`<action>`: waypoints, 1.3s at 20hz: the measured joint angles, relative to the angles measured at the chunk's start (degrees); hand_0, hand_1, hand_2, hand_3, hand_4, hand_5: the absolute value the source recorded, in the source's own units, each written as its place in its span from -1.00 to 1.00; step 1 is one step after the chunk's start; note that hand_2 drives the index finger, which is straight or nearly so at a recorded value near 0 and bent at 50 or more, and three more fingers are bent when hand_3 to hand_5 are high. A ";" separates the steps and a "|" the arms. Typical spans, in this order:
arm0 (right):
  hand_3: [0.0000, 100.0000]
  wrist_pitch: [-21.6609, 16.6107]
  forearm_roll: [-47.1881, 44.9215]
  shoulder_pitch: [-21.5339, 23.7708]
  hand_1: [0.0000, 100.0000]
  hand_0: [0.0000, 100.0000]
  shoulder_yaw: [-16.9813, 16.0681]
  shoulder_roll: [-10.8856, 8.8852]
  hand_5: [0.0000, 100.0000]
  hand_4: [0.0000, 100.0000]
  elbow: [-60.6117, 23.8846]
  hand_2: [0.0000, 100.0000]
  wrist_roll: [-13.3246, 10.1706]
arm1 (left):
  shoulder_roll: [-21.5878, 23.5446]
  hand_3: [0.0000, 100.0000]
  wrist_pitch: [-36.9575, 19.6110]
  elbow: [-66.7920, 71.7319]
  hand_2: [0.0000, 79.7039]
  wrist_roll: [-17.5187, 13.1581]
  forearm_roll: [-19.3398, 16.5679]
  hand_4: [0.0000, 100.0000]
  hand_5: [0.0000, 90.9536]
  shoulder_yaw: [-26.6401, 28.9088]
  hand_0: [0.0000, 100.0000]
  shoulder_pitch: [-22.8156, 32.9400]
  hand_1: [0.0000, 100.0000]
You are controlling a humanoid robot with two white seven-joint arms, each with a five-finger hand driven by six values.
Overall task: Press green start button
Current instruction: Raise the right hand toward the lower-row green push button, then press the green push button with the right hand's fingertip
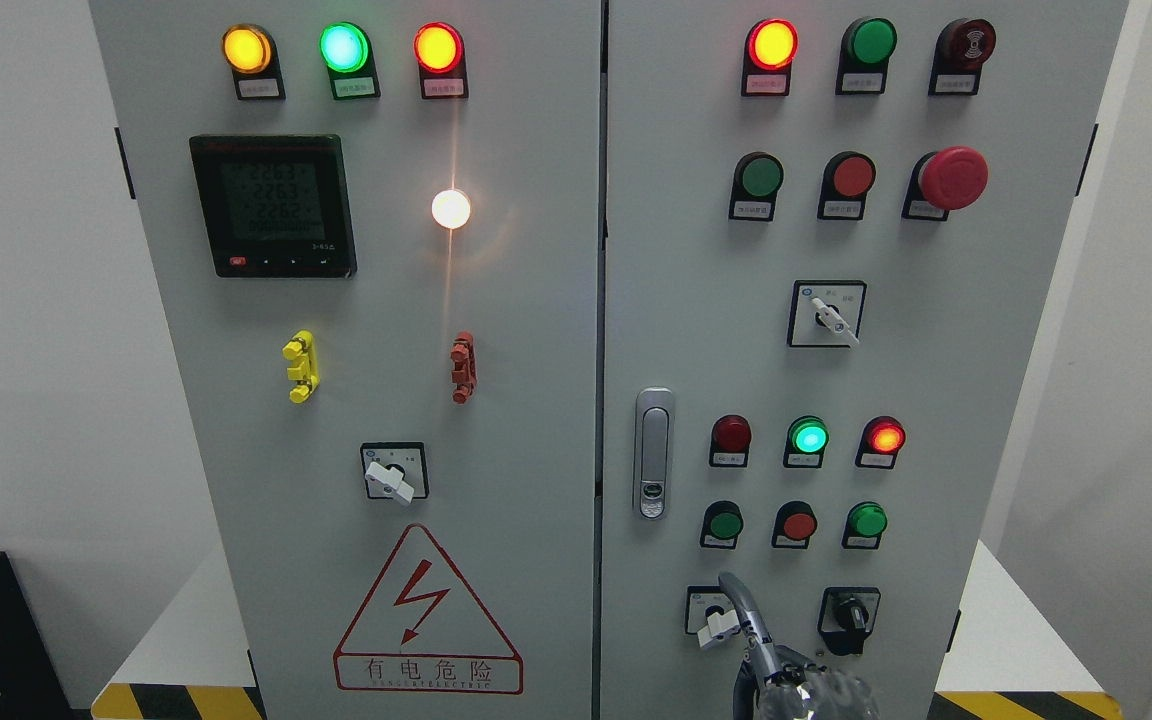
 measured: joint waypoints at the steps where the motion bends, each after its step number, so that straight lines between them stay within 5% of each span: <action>1: 0.78 0.01 0.16 -0.60 -0.30 -0.63 -0.04 0.01 1.00 0.78 0.48 -1.00 0.00 | 0.00 -1.00 0.00 0.00 -1.00 0.00 0.00 -1.00 -1.00 0.00 -0.76 0.00 0.11; 26: 0.79 -0.30 0.88 -9.20 -0.31 -0.59 -3.81 0.08 1.00 0.79 11.81 -0.98 -0.14 | 0.00 -1.00 0.00 0.00 -1.00 0.00 0.00 -1.00 -1.00 0.00 -0.76 0.00 0.11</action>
